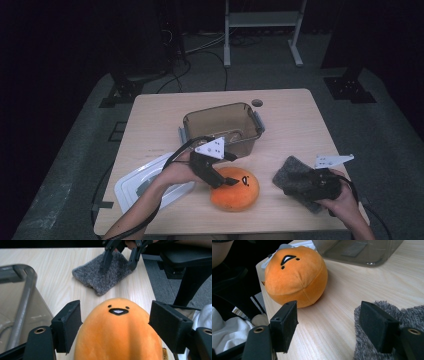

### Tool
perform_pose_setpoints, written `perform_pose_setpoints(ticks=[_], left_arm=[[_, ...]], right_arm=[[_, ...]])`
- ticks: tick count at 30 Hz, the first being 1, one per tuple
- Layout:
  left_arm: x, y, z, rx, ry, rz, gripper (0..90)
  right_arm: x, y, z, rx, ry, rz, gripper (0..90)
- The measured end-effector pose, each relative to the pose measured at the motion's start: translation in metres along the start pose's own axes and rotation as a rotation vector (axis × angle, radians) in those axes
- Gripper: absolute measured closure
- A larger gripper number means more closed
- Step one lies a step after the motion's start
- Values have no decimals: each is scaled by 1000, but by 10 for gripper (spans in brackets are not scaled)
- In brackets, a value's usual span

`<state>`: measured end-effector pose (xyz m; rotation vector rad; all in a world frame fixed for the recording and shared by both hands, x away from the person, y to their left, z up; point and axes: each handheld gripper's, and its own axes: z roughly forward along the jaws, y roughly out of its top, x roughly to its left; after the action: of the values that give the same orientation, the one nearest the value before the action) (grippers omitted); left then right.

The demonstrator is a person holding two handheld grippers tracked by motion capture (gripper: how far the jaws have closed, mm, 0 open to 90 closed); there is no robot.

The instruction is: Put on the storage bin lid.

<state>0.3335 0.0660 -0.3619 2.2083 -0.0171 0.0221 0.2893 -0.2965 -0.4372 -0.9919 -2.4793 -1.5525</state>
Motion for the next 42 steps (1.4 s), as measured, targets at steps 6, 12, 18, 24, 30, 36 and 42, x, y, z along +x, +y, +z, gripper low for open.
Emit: perform_pose_setpoints(ticks=[6, 12, 18, 24, 30, 36, 42], left_arm=[[-3, -6, 8, 5, -11, 4, 329], [-4, -11, 16, 16, -16, 8, 392], [-5, -15, 21, 33, -20, 5, 470], [-4, -18, 25, 32, -15, -13, 494], [-6, -22, 31, 52, -2, -39, 467], [-7, -24, 36, 54, 5, -49, 450], [-7, -29, 37, 62, 17, -48, 491]], right_arm=[[-2, -2, -2, -6, -6, 8, 300], [-2, -3, -3, -5, -10, 14, 300], [-2, -3, -2, -3, -8, 11, 300], [-2, -3, -2, -4, -7, 11, 300], [-2, -3, -1, -2, -5, 11, 300], [-2, -4, 0, 1, -4, 12, 300], [-2, -4, -1, 0, -4, 13, 300]])
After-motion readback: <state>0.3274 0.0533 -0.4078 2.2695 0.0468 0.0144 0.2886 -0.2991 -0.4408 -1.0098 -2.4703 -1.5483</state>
